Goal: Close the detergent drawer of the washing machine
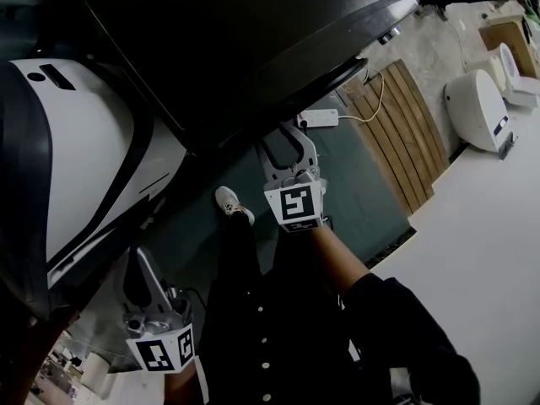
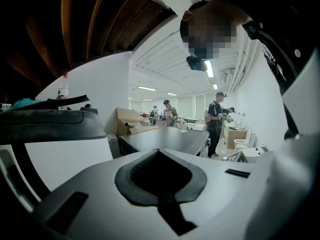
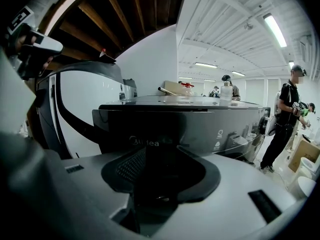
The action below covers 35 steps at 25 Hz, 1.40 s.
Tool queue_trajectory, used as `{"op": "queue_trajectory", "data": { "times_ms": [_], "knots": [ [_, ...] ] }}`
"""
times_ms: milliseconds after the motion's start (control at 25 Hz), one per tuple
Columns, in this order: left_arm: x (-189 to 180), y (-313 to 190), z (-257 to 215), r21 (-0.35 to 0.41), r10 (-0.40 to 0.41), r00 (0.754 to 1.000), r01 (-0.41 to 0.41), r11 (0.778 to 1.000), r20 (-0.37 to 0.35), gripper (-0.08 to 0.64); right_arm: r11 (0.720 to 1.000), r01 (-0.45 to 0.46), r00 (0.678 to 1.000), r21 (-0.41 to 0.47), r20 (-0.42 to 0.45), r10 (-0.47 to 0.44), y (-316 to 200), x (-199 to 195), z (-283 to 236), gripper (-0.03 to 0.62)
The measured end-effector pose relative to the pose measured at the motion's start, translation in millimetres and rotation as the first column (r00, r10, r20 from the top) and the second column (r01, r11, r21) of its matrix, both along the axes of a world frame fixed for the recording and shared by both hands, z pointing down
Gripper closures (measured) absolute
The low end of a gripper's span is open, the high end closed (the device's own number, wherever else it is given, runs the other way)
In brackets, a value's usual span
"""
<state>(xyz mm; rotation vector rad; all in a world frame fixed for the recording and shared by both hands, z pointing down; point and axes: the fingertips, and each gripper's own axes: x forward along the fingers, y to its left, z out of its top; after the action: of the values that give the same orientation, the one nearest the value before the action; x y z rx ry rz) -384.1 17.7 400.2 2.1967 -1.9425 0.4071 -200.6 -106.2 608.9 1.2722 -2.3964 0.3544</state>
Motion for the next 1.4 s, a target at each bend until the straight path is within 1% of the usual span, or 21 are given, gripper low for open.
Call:
{"op": "queue_trajectory", "data": {
  "times_ms": [160,400,760,880,960,1160,1280,1400],
  "knots": [
    [-4,1,1,-0.002,-0.008,1.000,0.008,1.000,-0.001,0.555,1.000,0.012,1.000,0.010,-0.024,-0.012,-6,-3,5,0.408],
    [-8,1,3,-0.006,-0.013,1.000,0.013,1.000,-0.003,0.555,0.999,0.005,1.000,0.034,-0.007,-0.005,-10,-7,5,0.407],
    [-10,0,4,-0.012,-0.010,1.000,0.010,1.000,-0.008,0.555,1.000,0.009,1.000,0.011,-0.023,-0.009,-13,-8,5,0.402],
    [-10,-1,3,-0.007,-0.010,1.000,0.010,1.000,-0.003,0.555,1.000,0.014,1.000,0.026,-0.014,-0.014,-15,-10,5,0.394],
    [-10,0,2,-0.006,-0.012,1.000,0.012,1.000,-0.002,0.555,1.000,0.010,1.000,0.023,-0.008,-0.010,-15,-11,4,0.402],
    [-10,-1,-3,0.007,-0.013,1.000,0.013,1.000,-0.001,0.555,1.000,0.015,1.000,0.016,-0.024,-0.014,-14,-9,7,0.403],
    [-8,-2,-8,0.022,-0.010,1.000,0.010,1.000,-0.001,0.556,1.000,0.024,0.998,-0.001,-0.059,-0.024,-14,-7,7,0.405],
    [-9,-1,-15,0.041,-0.009,1.000,0.009,0.999,-0.001,0.555,1.000,0.027,0.997,0.000,-0.076,-0.027,-14,-1,1,0.405]
  ]
}}
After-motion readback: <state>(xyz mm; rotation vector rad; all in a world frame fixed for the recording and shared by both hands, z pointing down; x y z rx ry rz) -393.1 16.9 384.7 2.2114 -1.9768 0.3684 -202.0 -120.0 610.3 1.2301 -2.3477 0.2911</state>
